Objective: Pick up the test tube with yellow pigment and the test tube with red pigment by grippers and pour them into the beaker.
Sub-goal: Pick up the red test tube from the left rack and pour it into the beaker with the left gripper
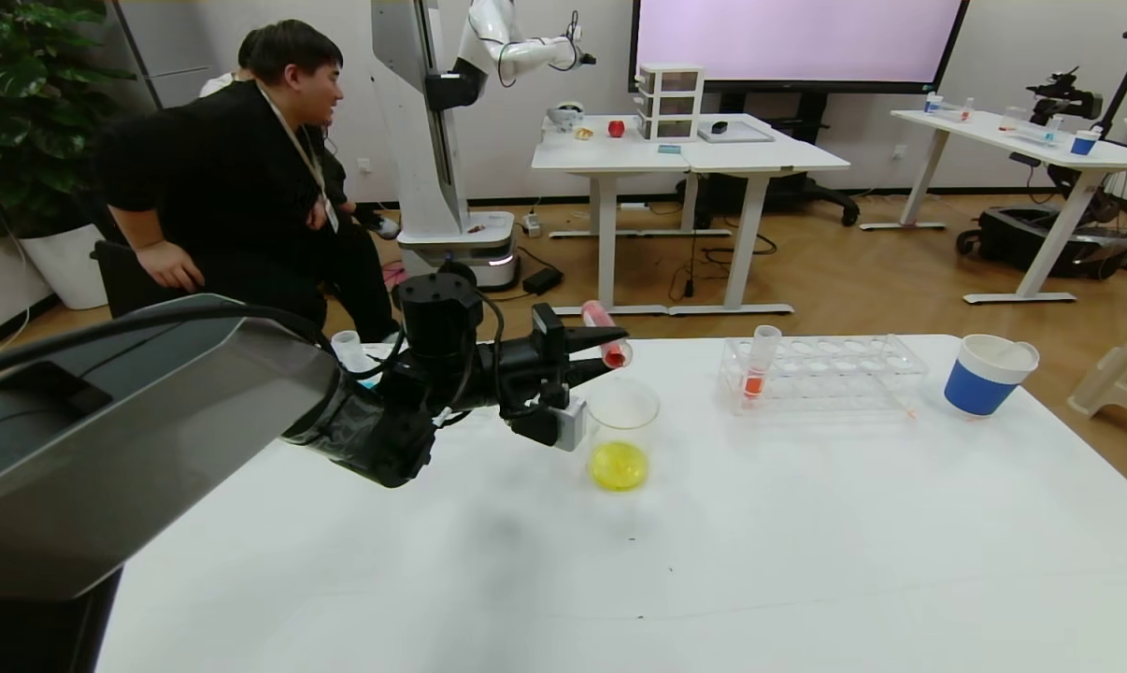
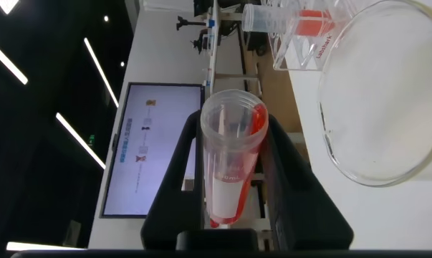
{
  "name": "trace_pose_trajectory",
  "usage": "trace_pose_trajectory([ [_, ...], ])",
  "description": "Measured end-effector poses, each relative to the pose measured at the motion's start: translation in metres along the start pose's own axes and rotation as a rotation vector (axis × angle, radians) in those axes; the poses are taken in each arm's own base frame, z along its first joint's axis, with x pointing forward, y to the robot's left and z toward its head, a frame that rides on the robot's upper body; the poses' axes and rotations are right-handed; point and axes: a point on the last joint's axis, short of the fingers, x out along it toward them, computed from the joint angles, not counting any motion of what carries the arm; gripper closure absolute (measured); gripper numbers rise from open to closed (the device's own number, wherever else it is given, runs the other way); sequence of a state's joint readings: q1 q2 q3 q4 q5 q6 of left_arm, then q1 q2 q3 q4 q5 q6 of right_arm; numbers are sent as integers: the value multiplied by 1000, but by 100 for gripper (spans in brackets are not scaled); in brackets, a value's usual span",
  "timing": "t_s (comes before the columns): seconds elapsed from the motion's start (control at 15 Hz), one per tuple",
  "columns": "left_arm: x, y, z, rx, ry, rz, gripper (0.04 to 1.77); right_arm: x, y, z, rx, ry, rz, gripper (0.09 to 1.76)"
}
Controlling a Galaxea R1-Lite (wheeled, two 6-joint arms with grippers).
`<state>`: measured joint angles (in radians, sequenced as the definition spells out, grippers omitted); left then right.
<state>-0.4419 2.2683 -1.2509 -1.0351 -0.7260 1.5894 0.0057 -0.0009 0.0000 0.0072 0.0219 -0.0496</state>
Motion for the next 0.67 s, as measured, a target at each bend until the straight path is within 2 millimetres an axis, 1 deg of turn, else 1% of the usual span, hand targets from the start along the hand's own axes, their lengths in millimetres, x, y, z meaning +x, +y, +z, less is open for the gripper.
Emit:
trace_pose_trajectory([
  [0.67,-1,1,-3,176,16,3,131,0,0,0,0,0,0,11],
])
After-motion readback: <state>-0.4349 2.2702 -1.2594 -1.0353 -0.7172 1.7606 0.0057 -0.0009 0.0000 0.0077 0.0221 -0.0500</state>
